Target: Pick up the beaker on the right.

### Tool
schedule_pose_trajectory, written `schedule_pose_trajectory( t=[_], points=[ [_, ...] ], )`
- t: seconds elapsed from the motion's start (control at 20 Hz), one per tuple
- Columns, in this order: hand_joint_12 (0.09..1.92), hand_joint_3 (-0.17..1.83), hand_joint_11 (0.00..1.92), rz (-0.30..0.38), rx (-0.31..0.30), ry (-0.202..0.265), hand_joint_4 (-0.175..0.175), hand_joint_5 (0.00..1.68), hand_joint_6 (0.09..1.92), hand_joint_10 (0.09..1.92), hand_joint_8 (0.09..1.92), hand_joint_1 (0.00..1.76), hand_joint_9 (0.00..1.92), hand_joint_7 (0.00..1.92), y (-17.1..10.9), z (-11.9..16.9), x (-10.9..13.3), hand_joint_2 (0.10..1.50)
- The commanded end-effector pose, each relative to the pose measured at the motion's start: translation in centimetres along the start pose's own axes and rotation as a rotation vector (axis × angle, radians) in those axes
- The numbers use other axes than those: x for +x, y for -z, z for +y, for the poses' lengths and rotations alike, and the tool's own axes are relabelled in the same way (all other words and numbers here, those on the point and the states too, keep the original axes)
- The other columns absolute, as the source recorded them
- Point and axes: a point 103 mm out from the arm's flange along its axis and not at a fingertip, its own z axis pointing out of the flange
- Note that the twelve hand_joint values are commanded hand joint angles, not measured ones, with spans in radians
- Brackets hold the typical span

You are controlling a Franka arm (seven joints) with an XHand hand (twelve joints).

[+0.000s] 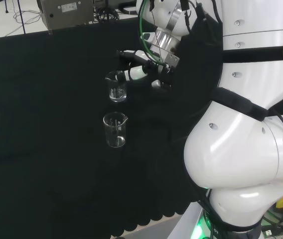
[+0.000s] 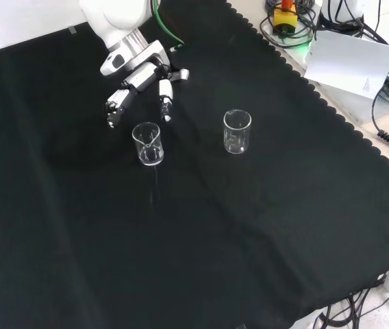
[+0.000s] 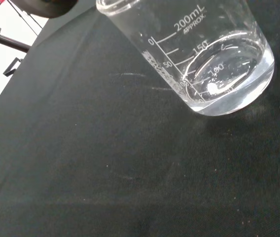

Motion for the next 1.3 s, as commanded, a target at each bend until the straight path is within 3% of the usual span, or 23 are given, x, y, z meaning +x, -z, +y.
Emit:
schedule_pose_trajectory(
  t=[0.05,0.8,1.3],
  points=[
    [1.35,-0.17,0.0,0.026,-0.018,0.001,-0.018,0.27,0.09,0.62,0.59,0.8,0.19,0.07,-1.0,-0.1,-0.6,0.85],
    [1.34,-0.17,0.0,0.106,-0.022,0.01,-0.017,0.3,0.09,0.63,0.59,0.86,0.2,0.09,-3.9,1.3,-2.2,0.87],
    [1.37,-0.17,0.0,0.177,-0.062,0.015,-0.018,0.4,0.09,0.63,0.61,0.89,0.28,0.17,-5.3,2.0,-2.2,0.89]
  ],
)
